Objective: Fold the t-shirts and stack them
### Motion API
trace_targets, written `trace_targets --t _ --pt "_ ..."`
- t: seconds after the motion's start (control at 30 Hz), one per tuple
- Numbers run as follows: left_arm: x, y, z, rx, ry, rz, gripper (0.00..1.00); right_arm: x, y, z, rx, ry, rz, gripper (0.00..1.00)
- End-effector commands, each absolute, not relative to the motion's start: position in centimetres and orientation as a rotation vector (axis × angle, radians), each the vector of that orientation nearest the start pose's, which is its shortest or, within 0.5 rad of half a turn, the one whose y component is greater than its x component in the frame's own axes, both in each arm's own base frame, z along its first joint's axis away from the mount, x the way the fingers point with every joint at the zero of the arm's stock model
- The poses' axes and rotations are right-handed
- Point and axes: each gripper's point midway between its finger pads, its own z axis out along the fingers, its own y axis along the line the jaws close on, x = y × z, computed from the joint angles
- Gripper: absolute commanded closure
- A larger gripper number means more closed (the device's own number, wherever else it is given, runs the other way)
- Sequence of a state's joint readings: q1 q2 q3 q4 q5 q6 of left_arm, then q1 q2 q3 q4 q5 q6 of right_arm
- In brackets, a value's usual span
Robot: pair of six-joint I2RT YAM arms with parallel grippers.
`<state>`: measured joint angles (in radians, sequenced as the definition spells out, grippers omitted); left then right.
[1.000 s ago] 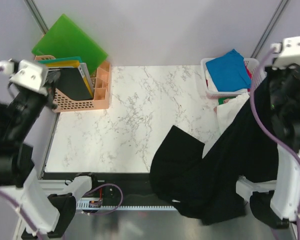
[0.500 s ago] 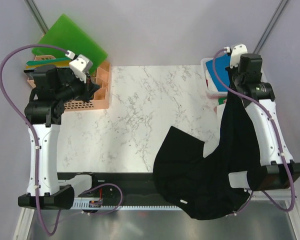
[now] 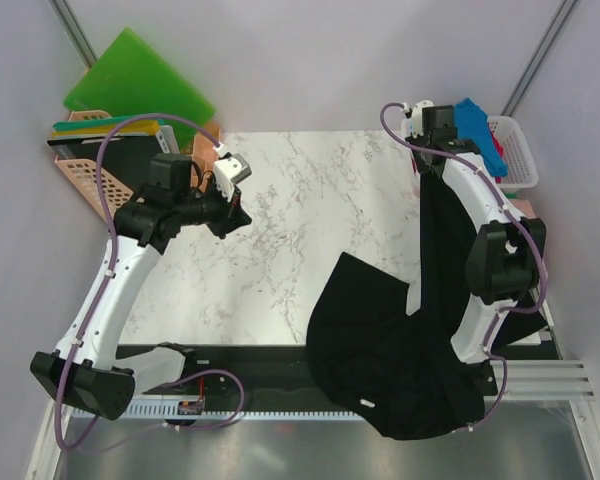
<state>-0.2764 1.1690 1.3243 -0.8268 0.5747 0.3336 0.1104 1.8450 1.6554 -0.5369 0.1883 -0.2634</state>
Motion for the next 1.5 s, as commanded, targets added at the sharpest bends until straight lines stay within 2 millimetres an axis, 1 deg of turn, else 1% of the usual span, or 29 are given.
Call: trace_targets --t 0.0,0.03,0.07,0.13,0.2,0.23,0.27,0.3,0.33,0.37,0.4,0.47,0.5,0.53,0.6,0.63,0.73,0.8,0.87,0.9,0.93,1.0,1.1,1.17,1.23,1.27,1.33,1.4,1.47 --pt "27.5 -16.5 29.6 0.940 1.896 -0.579 0.98 53.8 1.2 23.8 -0.224 2.109 -0.339 0.88" --pt "27.2 -16.7 29.7 0.950 1.887 -0.590 0.98 54.1 1.0 23.4 -0.215 2.116 -0.351 0.73" --pt "27.1 -16.7 29.6 0.957 1.887 -0.590 0.98 54.1 0.9 23.8 -0.210 2.107 -0.357 0.50" --pt "27.0 -16.6 29.5 0.961 1.886 -0.572 0.95 53.3 0.6 26.2 -0.178 2.052 -0.357 0.39" --pt "26.8 -16.5 28.9 0.973 1.892 -0.561 0.86 52.3 0.3 27.5 -0.167 2.013 -0.369 0.27" --pt "26.7 -16.6 28.6 0.978 1.898 -0.561 0.79 51.0 -0.7 30.1 -0.124 1.966 -0.411 0.24" --pt "26.5 -16.6 28.0 0.989 1.906 -0.565 0.62 50.3 -1.1 30.7 -0.114 1.958 -0.436 0.19" --pt "26.3 -16.8 27.8 0.997 1.907 -0.578 0.54 49.1 -1.9 32.5 -0.121 1.930 -0.480 0.17" --pt "26.0 -17.2 27.5 1.013 1.906 -0.592 0.48 48.3 -2.8 33.0 -0.095 1.929 -0.541 0.15" --pt "25.7 -17.4 26.9 1.026 1.914 -0.604 0.37 47.4 -3.4 33.2 -0.097 1.940 -0.573 0.14" --pt "25.2 -17.7 26.8 1.043 1.912 -0.627 0.34 46.3 -4.3 34.2 -0.086 1.929 -0.594 0.13" --pt "23.5 -19.3 26.7 1.121 1.884 -0.742 0.25 44.8 -5.2 33.2 -0.093 1.953 -0.612 0.12" --pt "22.4 -20.2 26.7 1.166 1.877 -0.815 0.23 43.7 -6.3 33.7 -0.071 1.940 -0.622 0.12" --pt "19.5 -21.9 27.1 1.251 1.856 -0.984 0.20 43.0 -6.7 31.8 -0.085 1.978 -0.644 0.11" --pt "17.4 -23.8 26.3 1.345 1.860 -1.172 0.18 42.0 -7.5 31.2 -0.075 1.977 -0.672 0.11" --pt "15.9 -24.9 26.5 1.403 1.836 -1.275 0.16 41.5 -7.6 29.3 -0.086 2.014 -0.683 0.11" --pt "15.6 -27.5 24.4 1.535 1.859 -1.276 0.13 40.8 -7.5 26.6 -0.097 2.057 -0.678 0.11" --pt "15.8 -29.5 22.6 1.596 1.899 -1.307 0.05 40.6 -7.5 25.4 -0.095 2.076 -0.670 0.11" --pt "14.4 -32.1 23.2 1.690 1.829 -1.365 0.01 40.5 -7.6 24.2 -0.089 2.097 -0.675 0.10" --pt "12.8 -33.4 23.3 1.760 1.787 -1.401 0.00 40.5 -7.6 23.8 -0.089 2.107 -0.681 0.11" --pt "12.6 -34.9 23.3 1.800 1.754 -1.418 0.00 40.4 -7.7 23.5 -0.084 2.114 -0.686 0.10" --pt "10.6 -37.0 23.1 1.909 1.686 -1.363 0.00 40.4 -7.6 23.3 -0.083 2.116 -0.681 0.11" --pt "9.1 -40.7 23.1 1.979 1.574 -1.224 0.00 40.1 -7.7 23.4 -0.075 2.113 -0.679 0.10" --pt "9.0 -42.6 22.4 1.949 1.591 -1.107 0.00 39.7 -7.7 23.5 -0.072 2.110 -0.675 0.11" --pt "9.6 -44.8 20.9 1.909 1.563 -0.833 0.00 39.4 -7.6 23.0 -0.078 2.118 -0.669 0.10" --pt "10.7 -46.3 20.3 1.820 1.527 -0.641 0.00 39.2 -7.6 22.6 -0.085 2.125 -0.671 0.11" --pt "10.3 -47.4 20.1 1.790 1.515 -0.601 0.00 39.1 -7.5 22.1 -0.093 2.134 -0.668 0.10" --pt "8.5 -48.9 19.0 1.841 1.522 -0.715 0.00 39.1 -7.6 21.6 -0.095 2.143 -0.672 0.10" --pt "7.4 -50.2 19.5 1.863 1.491 -0.801 0.00 39.2 -7.4 21.1 -0.093 2.154 -0.658 0.10"
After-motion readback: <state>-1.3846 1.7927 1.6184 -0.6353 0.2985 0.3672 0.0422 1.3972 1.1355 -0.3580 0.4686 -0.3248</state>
